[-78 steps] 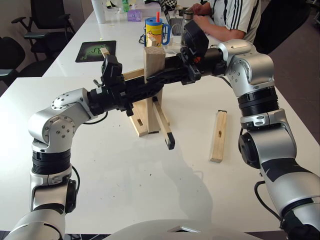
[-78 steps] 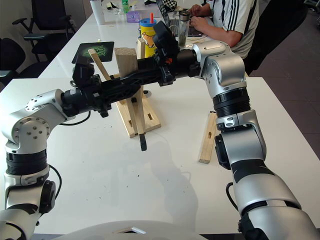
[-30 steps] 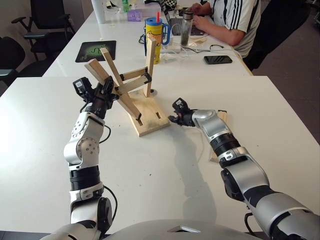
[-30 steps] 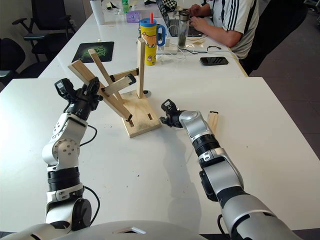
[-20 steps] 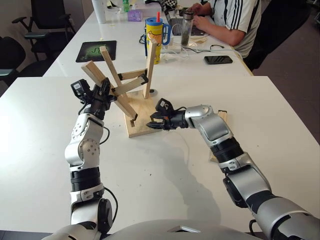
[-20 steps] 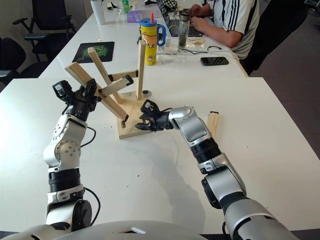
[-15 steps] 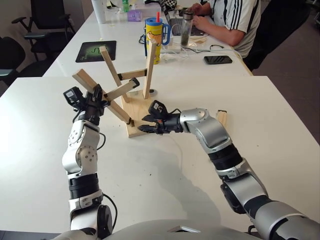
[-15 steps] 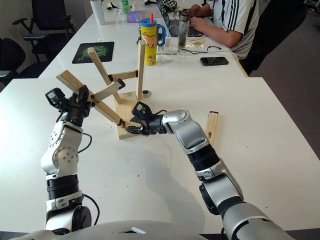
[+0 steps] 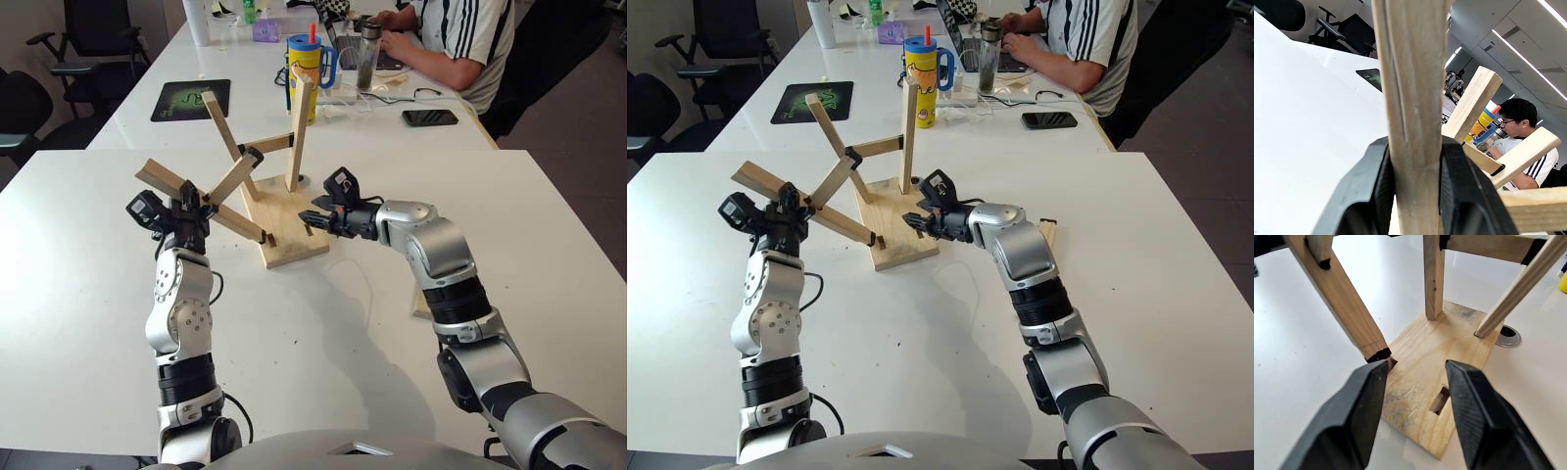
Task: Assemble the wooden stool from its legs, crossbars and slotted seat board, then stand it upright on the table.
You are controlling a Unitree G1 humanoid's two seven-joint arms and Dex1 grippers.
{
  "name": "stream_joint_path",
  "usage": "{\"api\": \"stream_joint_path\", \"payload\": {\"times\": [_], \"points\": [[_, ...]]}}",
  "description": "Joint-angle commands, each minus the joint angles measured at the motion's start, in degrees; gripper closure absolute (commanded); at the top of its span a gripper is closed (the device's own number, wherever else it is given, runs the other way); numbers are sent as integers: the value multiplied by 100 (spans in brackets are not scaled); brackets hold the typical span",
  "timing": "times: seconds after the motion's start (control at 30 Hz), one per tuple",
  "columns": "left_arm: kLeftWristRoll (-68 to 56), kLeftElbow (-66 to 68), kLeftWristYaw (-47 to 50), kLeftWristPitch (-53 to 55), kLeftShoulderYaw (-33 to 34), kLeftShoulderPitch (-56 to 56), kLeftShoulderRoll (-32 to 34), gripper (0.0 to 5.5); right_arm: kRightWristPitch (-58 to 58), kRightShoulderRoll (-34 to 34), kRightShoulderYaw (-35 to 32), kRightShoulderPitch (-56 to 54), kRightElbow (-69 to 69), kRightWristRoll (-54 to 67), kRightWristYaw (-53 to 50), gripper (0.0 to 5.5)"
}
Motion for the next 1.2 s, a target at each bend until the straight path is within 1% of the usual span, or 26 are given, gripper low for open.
{"api": "stream_joint_path", "payload": {"times": [0.03,0.23,0.37,0.53,0.7,0.9,1.07,1.2], "points": [[-223,-309,229,35,-167,0,-511,448,-39,-91,-17,64,103,19,-133,335],[-315,-148,260,-12,-480,37,-598,448,-78,-131,-27,81,181,46,-233,335],[-171,223,272,-146,-610,184,-606,448,-98,-139,-52,56,215,59,-278,335],[170,435,555,-210,-735,493,-534,448,-163,-177,-63,-23,310,61,-291,335],[453,208,806,-186,-833,823,-243,448,-170,-204,-83,-42,313,64,-303,335],[914,39,816,-226,-836,1291,180,448,-159,-227,-118,-36,285,72,-338,335],[1342,349,565,-483,-722,1518,524,447,-161,-225,-138,-52,297,75,-373,335],[1815,806,164,-921,-685,1597,979,446,-168,-219,-142,-52,304,77,-378,335]]}}
